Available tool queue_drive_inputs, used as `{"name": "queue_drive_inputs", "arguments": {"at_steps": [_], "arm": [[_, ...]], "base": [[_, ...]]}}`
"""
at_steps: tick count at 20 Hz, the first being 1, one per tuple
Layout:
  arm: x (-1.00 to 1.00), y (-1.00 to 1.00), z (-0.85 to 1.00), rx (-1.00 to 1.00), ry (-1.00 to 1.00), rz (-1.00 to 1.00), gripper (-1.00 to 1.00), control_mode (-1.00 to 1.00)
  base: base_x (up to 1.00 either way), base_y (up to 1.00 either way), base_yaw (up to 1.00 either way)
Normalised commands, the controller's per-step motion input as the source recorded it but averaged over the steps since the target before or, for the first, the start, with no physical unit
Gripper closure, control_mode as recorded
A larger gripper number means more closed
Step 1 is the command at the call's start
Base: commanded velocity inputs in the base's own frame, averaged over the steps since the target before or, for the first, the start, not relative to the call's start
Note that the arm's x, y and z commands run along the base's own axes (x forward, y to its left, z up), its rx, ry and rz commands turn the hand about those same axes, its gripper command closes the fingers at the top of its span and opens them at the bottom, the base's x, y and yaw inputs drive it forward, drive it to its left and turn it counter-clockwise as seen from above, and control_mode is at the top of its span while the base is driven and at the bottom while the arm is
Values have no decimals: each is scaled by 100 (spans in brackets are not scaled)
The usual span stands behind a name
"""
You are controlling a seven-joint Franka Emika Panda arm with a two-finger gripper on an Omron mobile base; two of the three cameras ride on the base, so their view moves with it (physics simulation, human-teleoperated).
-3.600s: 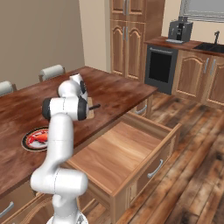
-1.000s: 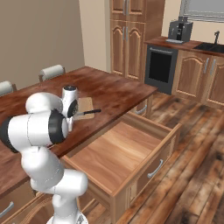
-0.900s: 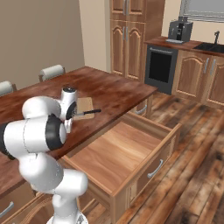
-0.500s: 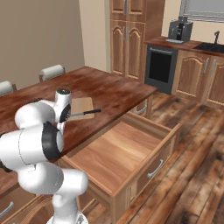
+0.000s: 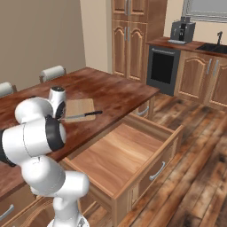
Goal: Pick up the knife from the drawer and place it on the cutting board. Then place the meat from the plate to the cutting board.
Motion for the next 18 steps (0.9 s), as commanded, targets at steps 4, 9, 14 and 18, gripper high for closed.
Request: {"name": "queue_drive_inputs", "arguments": {"at_steps": [4, 9, 14, 18], "arm": [[0, 26, -13, 0, 1, 16, -100, -100], [0, 28, -19, 0, 0, 15, -100, -100], [-2, 26, -22, 0, 0, 12, -100, -100], [0, 26, -23, 0, 0, 10, -100, -100]], "base": [[0, 0, 0], [0, 0, 0], [0, 0, 0], [0, 0, 0]]}}
